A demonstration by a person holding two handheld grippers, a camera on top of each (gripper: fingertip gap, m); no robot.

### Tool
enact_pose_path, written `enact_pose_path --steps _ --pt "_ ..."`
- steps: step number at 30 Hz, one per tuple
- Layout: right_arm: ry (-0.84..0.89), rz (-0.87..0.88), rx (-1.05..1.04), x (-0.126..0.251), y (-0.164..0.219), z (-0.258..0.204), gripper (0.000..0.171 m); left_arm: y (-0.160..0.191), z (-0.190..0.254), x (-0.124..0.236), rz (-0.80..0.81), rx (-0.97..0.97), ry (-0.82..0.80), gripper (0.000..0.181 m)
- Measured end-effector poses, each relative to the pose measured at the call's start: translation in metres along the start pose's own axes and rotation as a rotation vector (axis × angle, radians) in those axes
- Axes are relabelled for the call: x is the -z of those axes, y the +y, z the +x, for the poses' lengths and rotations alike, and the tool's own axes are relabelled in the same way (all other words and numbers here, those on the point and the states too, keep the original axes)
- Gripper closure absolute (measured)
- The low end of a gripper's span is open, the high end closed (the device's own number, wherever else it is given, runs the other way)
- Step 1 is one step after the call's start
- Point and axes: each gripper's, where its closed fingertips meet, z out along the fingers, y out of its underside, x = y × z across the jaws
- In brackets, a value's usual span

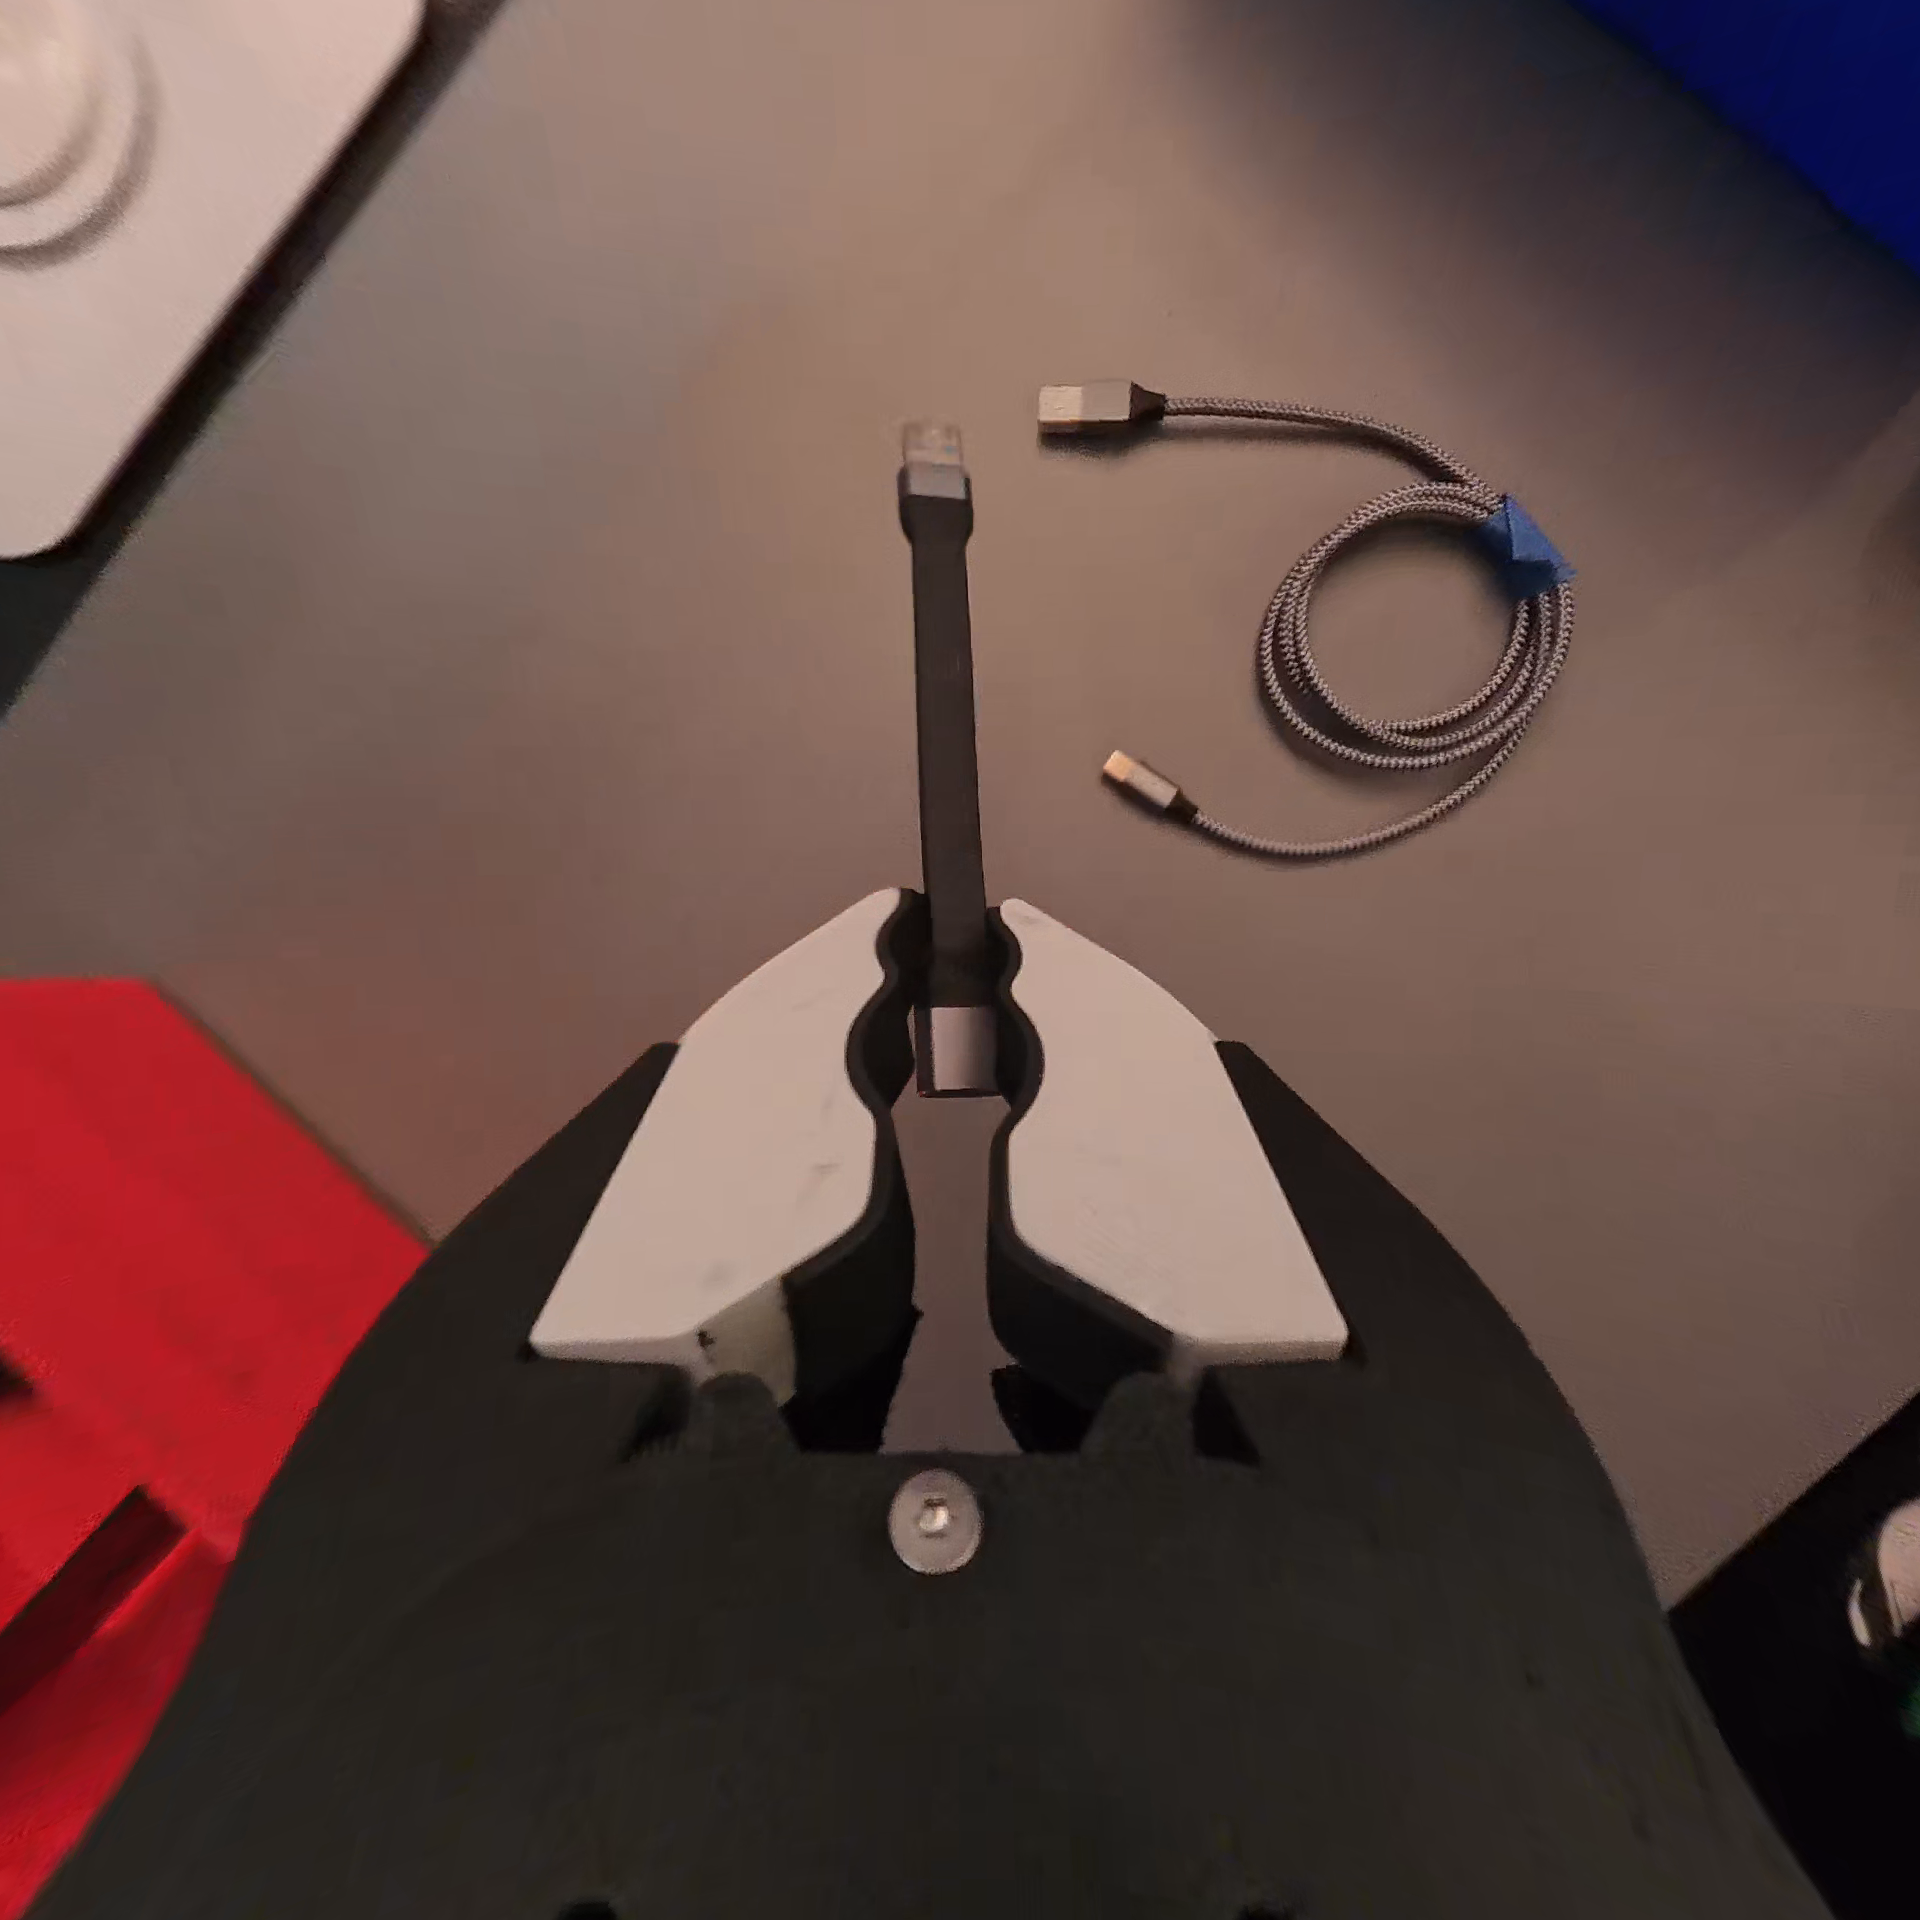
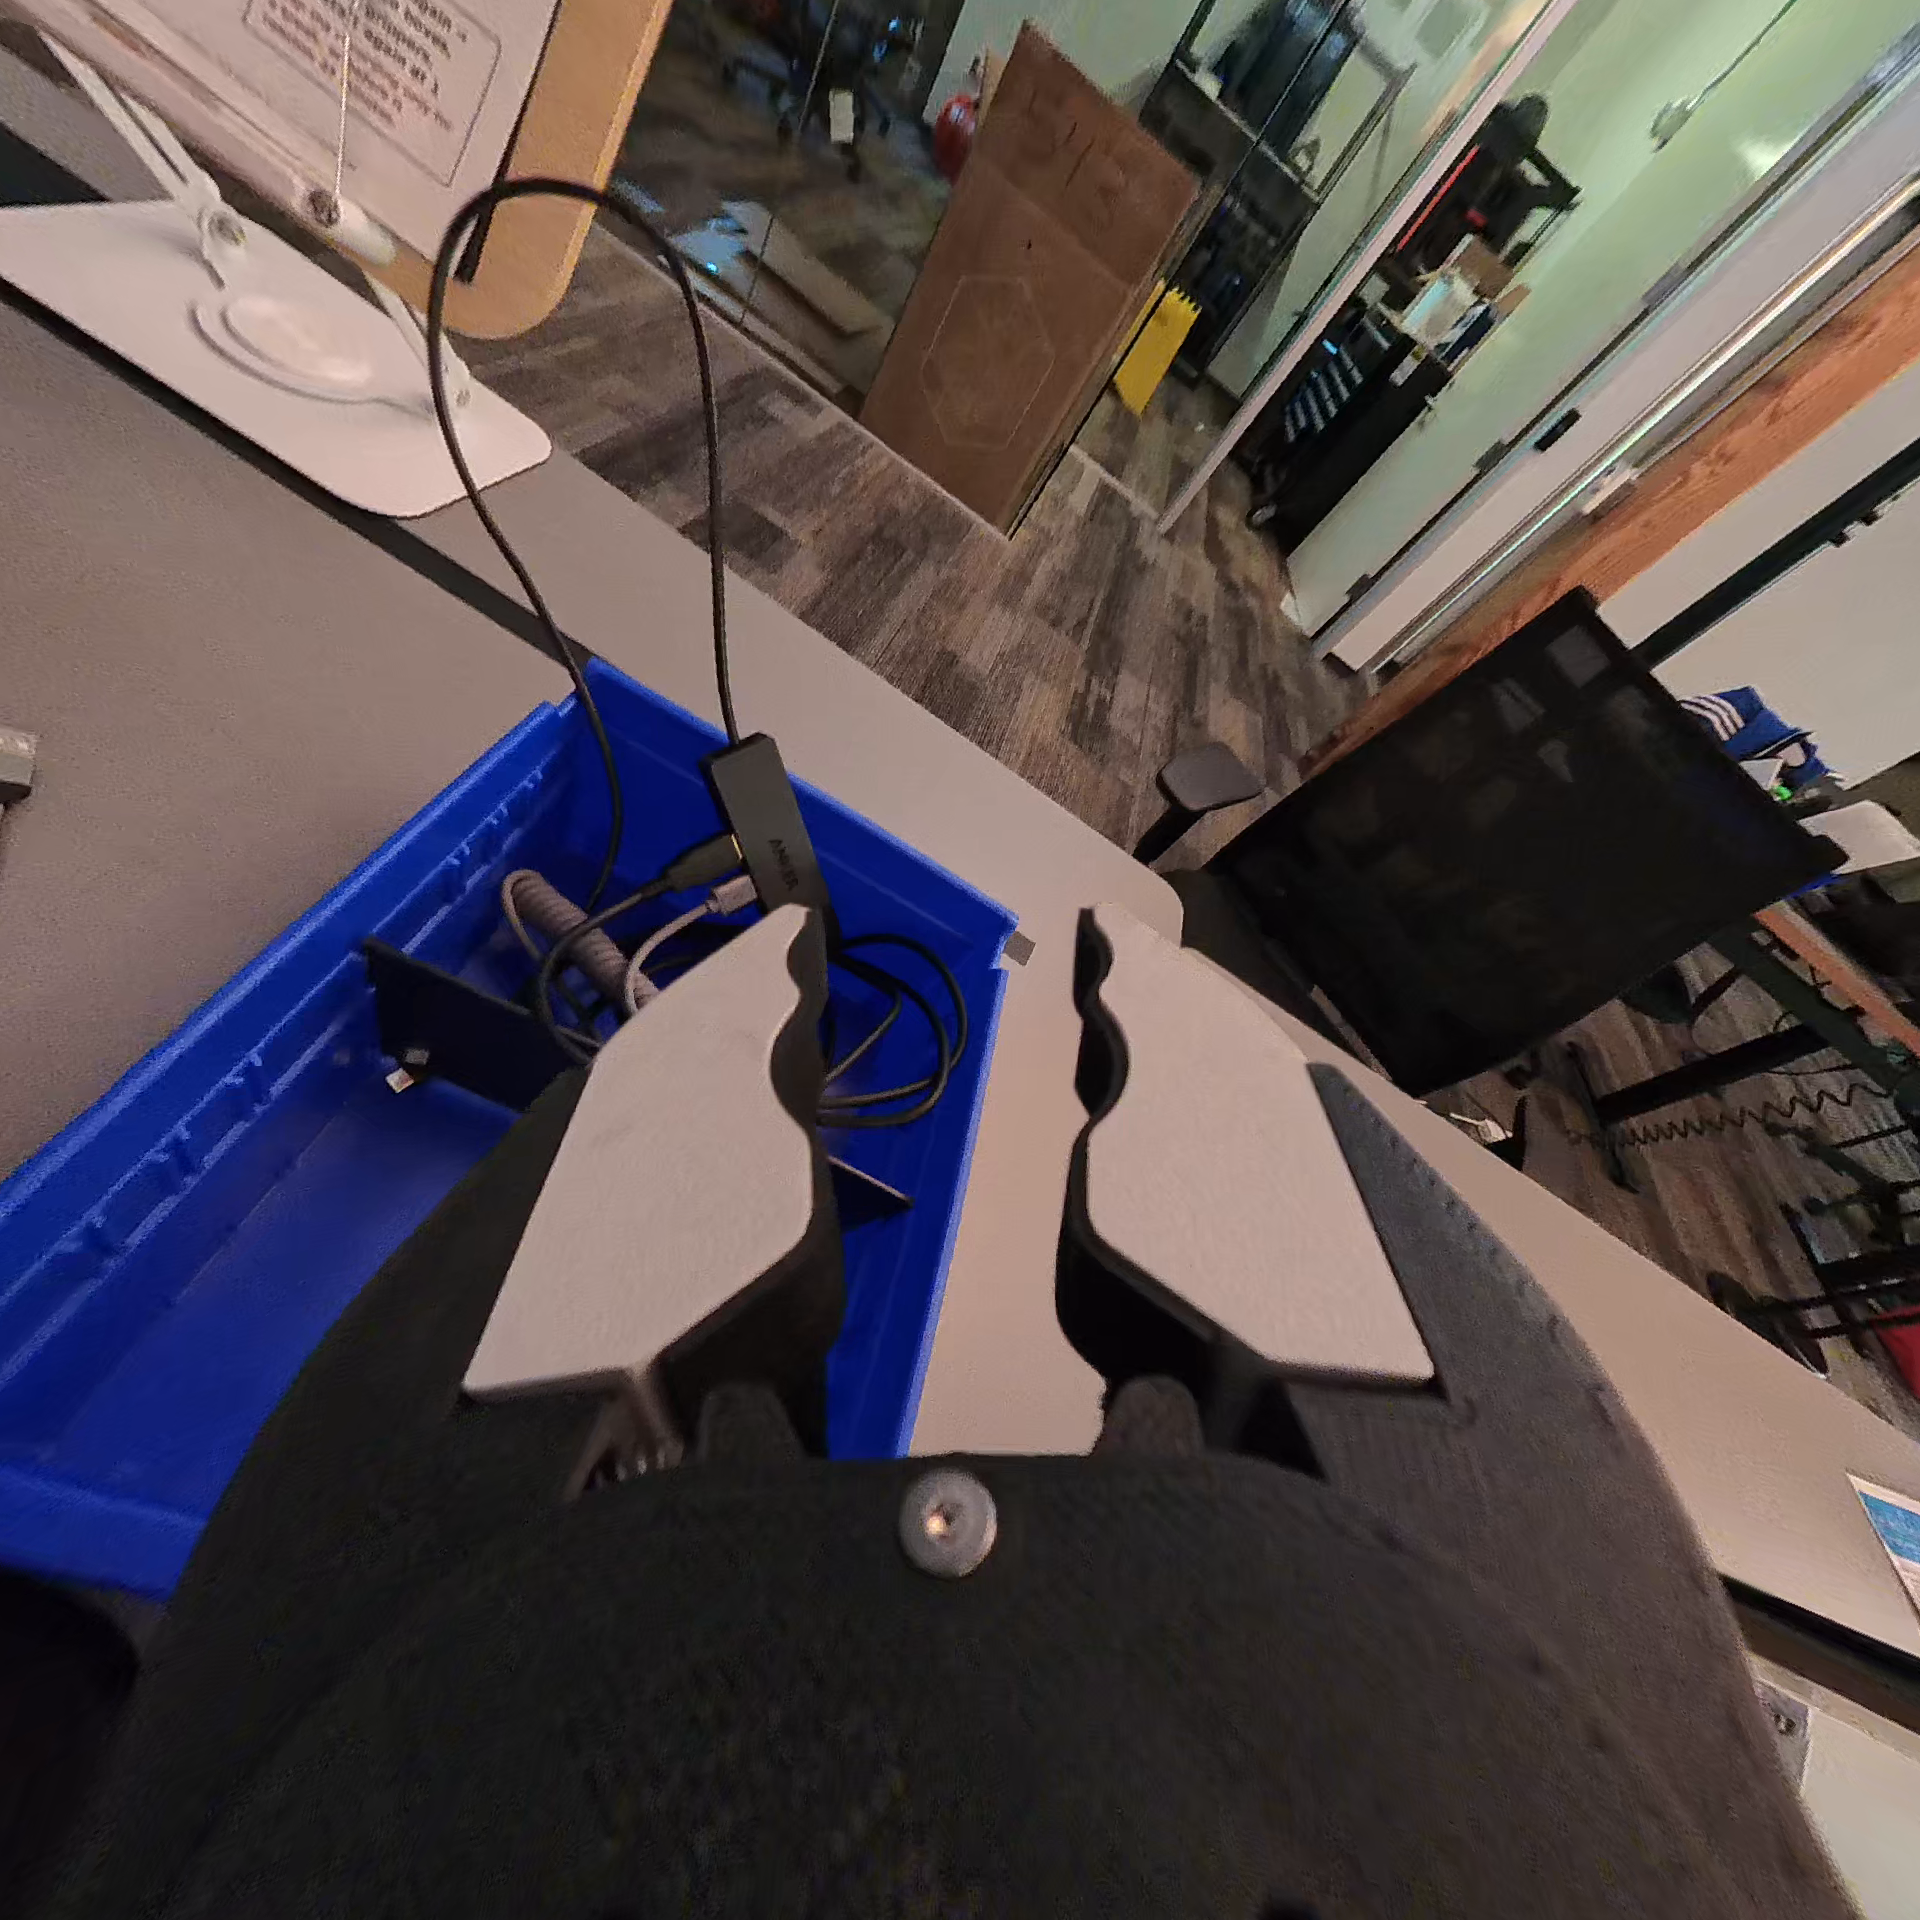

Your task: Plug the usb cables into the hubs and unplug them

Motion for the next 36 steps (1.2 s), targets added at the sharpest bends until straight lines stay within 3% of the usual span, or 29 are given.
enact_pose_path --steps 1,9,16,25,30,36 --pt "0.003 0.001 -0.003 -0.001 -0.001 0.0 0.124 0.003 0.002 -0.01 -0.021 -0.005 0.017 0.171" --pt "-0.018 -0.05 0.091 -0.025 -0.009 -0.021 0.123 0.026 -0.007 -0.058 -0.1 0.06 0.059 0.171" --pt "-0.004 -0.009 0.181 -0.01 -0.045 -0.049 0.124 0.042 -0.008 -0.075 -0.114 0.149 0.128 0.171" --pt "0.005 0.184 0.156 0.022 -0.102 -0.073 0.123 0.047 -0.01 -0.072 -0.082 0.195 0.161 0.171" --pt "0.017 0.164 0.178 0.023 -0.097 -0.071 0.122 0.054 -0.008 -0.073 -0.093 0.266 0.213 0.17" --pt "0.025 0.106 0.169 0.012 -0.079 -0.062 0.12 0.038 -0.012 -0.045 0.059 0.3 0.213 0.155"
